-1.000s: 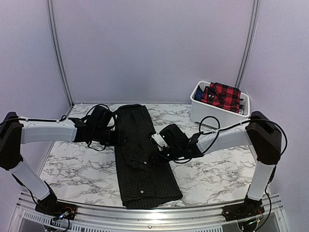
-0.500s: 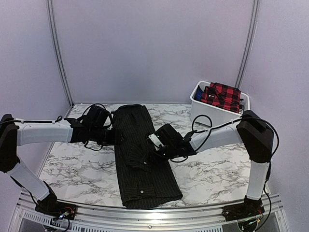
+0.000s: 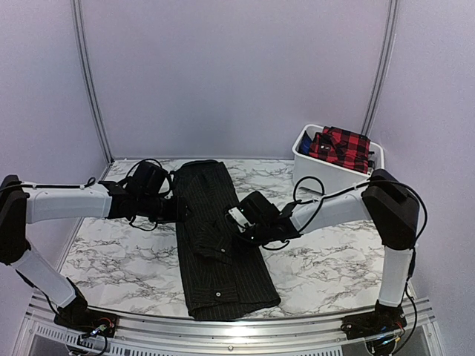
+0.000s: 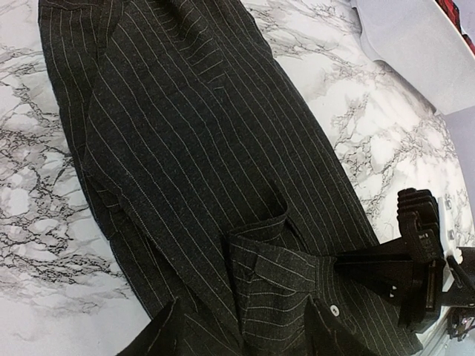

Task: Fold and stack the long sleeve shirts
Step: Fold the sleeve of the rectangle-folded shirt.

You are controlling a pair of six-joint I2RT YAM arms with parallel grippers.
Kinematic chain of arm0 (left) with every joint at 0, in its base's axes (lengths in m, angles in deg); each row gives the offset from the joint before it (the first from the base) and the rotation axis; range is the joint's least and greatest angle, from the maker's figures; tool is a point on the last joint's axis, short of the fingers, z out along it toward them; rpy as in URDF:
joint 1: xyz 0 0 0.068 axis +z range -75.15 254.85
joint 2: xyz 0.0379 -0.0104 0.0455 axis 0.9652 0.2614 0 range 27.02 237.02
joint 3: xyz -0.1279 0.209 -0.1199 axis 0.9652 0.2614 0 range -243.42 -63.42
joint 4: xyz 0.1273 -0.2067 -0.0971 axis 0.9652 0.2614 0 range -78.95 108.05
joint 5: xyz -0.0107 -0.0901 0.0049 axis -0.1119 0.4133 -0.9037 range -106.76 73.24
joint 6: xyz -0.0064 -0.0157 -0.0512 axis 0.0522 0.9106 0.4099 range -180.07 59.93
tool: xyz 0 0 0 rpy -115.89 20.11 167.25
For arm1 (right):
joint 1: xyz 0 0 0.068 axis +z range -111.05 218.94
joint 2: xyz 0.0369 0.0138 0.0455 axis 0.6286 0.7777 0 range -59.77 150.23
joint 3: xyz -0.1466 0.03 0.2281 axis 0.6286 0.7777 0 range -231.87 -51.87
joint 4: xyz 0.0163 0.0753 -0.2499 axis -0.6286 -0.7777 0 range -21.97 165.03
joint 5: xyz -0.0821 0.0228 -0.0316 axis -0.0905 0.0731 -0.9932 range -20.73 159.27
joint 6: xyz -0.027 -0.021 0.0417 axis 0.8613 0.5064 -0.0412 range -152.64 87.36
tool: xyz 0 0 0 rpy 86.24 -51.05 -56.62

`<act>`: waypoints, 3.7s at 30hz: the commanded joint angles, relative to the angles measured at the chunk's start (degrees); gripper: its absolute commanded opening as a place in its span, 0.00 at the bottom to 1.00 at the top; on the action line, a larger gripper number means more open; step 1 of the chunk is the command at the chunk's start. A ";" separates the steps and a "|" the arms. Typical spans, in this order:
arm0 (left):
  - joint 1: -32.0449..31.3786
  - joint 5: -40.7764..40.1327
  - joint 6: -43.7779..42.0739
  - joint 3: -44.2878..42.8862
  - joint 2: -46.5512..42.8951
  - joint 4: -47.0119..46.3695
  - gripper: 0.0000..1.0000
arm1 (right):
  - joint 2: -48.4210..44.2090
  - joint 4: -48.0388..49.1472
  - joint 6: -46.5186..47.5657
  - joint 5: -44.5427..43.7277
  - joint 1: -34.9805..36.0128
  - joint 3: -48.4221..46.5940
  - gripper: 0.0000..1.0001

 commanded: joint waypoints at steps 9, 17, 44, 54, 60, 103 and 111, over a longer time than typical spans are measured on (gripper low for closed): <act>0.97 0.75 -0.33 0.23 -0.02 -1.56 0.57 | -5.78 -3.65 -2.79 -0.73 0.83 -1.97 0.00; 2.15 0.62 -0.05 -0.54 0.03 -1.76 0.57 | -14.04 -10.63 -7.09 -2.32 1.43 1.00 0.00; 3.61 2.59 1.98 -6.97 9.04 -2.90 0.54 | -37.87 -22.33 -25.82 -3.94 4.19 13.31 0.00; 3.72 5.00 2.30 -10.51 14.26 -2.98 0.39 | -41.33 -19.48 -34.79 -3.60 7.78 22.91 0.00; 3.72 6.11 2.17 -14.85 18.93 -2.96 0.32 | -40.89 -17.51 -36.02 -0.69 8.02 24.64 0.00; 3.46 2.25 19.39 -8.90 19.44 -1.30 0.36 | -36.97 -17.99 -33.02 0.53 8.15 14.86 0.00; 3.37 2.25 19.01 -10.50 21.24 -2.23 0.30 | -37.29 -18.29 -33.05 0.32 8.20 14.84 0.00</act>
